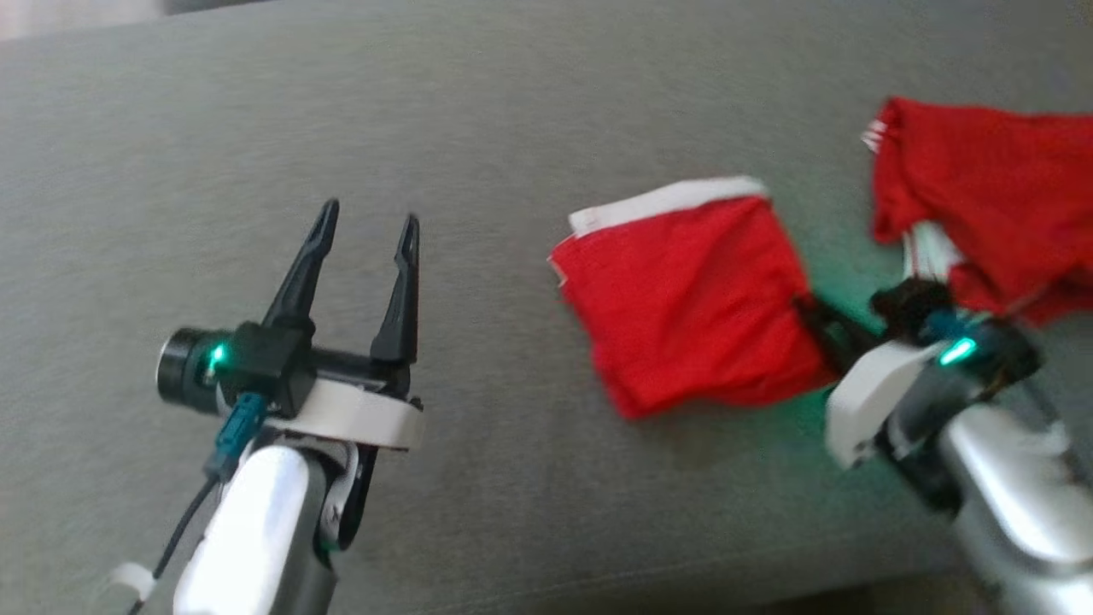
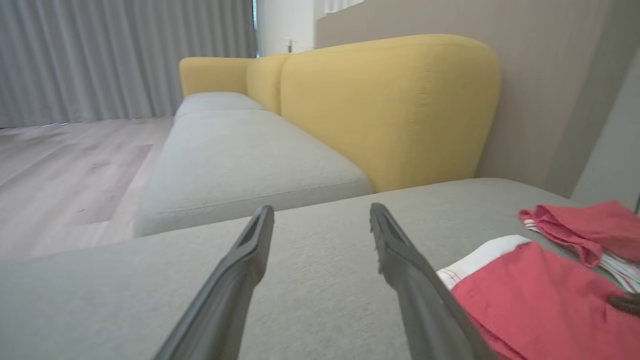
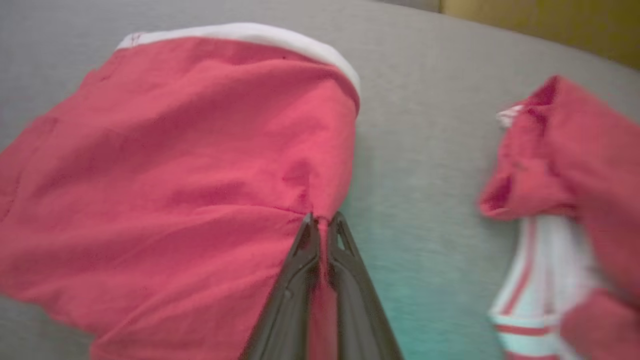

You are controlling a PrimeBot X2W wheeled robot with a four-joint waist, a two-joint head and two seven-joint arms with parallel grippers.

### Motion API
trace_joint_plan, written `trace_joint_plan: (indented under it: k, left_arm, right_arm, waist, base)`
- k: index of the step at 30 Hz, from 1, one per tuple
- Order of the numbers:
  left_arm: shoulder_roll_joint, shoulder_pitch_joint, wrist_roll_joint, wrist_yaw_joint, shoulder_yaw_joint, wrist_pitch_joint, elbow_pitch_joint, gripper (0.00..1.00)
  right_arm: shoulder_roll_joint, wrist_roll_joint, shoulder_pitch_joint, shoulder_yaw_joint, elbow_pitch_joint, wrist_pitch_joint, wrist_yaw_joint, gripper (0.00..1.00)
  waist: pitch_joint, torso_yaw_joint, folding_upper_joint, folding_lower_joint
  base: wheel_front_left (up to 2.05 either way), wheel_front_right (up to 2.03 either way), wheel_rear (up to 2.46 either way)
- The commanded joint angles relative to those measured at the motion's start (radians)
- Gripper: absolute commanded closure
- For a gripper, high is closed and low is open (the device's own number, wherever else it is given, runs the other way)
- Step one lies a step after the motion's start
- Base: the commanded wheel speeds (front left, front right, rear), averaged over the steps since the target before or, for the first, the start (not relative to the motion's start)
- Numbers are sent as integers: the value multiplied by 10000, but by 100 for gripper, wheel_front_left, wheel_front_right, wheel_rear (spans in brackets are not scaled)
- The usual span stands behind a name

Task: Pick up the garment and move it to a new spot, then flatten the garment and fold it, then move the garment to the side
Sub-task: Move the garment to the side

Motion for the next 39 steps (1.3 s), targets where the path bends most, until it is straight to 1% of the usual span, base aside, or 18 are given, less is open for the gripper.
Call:
trace_joint_plan:
  k: [1, 4, 7, 13, 17, 19, 21, 22, 23, 25, 29, 32, 33, 34, 35, 36, 37, 39]
  left_arm:
    - [167, -471, 90, -19, 324, -65, -342, 0]
    - [209, -675, 135, -74, 251, -41, -357, 0]
    - [278, -818, 162, -84, 250, -33, -353, 0]
    - [278, -1049, 192, -114, 133, -24, -347, 0]
    - [289, -1206, 206, -133, 83, -31, -342, 0]
    - [298, -1270, 201, -142, 72, -35, -341, 0]
    - [299, -1332, 197, -150, 55, -39, -332, 0]
    - [299, -1332, 197, -150, 55, -39, -332, 0]
    - [289, -1408, 196, -168, 18, -42, -325, 0]
    - [283, -1450, 196, -183, -6, -44, -323, 0]
    - [277, -1607, 196, -224, -71, -49, -303, 0]
    - [305, -1653, 183, -209, -61, -52, -299, 0]
    - [318, -1664, 176, -206, -55, -53, -291, 0]
    - [331, -1671, 167, -202, -47, -54, -282, 0]
    - [342, -1676, 157, -195, -39, -55, -274, 0]
    - [350, -1683, 146, -193, -35, -56, -263, 0]
    - [356, -1692, 134, -194, -35, -56, -250, 0]
    - [364, -1710, 102, -205, -36, -58, -215, 0]
  right_arm:
    - [-407, 4, -499, -18, -475, 25, 65, 100]
    - [-1258, -36, -911, -280, -849, 221, 65, 100]
    - [-1909, -108, -1292, -907, -1243, 363, 65, 100]
    - [-2763, -38, -1672, -2129, -1507, 882, 65, 100]
    - [-3205, 108, -1599, -2789, -1281, 1214, 65, 100]
    - [-3233, 196, -1614, -3002, -1034, 1226, 65, 100]
    - [-3076, 218, -1652, -3163, -636, 1256, 65, 100]
    - [-3076, 218, -1652, -3163, -636, 1256, 65, 100]
    - [-2853, 246, -1717, -3222, -219, 1100, 65, 100]
    - [-2763, 213, -1745, -3215, 14, 1049, 65, 100]
    - [-2281, -67, -2016, -3515, 875, 429, 65, 100]
    - [-1947, -636, -2315, -3941, 1432, -425, 65, 100]
    - [-1813, -895, -2409, -4128, 1623, -713, 65, 89]
    - [-1646, -1120, -2491, -4304, 1825, -929, 65, 75]
    - [-1527, -1429, -2570, -4446, 1988, -1163, 65, 55]
    - [-1371, -1651, -2646, -4635, 2173, -1346, 65, 4]
    - [-1246, -1877, -2707, -4826, 2376, -1472, 65, 0]
    - [-1015, -2207, -2810, -5144, 2681, -1778, 65, 0]
  waist:
    - [560, -618, -1, 0]
    - [853, -833, -1, 0]
    - [1079, -1008, -1, 0]
    - [1418, -1058, -1, 0]
    - [1610, -1035, -1, 0]
    - [1700, -1037, -1, 0]
    - [1790, -1041, -1, 0]
    - [1790, -1041, -1, 0]
    - [1882, -1014, -1, 0]
    - [1925, -992, -1, 0]
    - [2077, -914, -1, 0]
    - [2180, -901, -1, 0]
    - [2202, -902, -1, 0]
    - [2216, -913, -1, 0]
    - [2234, -925, -1, 0]
    - [2246, -935, -1, 0]
    - [2252, -938, -1, 0]
    - [2238, -932, -1, 0]
  base:
    - [0, 0, 0]
    - [0, 0, 0]
    - [0, 0, 0]
    - [0, 0, 0]
    - [0, 0, 0]
    - [0, 0, 0]
    - [0, 0, 0]
    - [0, 0, 0]
    - [0, 0, 0]
    - [0, 0, 0]
    - [0, 0, 0]
    - [0, 0, 0]
    - [0, 0, 0]
    - [0, 0, 0]
    - [0, 0, 0]
    - [0, 0, 0]
    - [0, 0, 0]
    - [0, 0, 0]
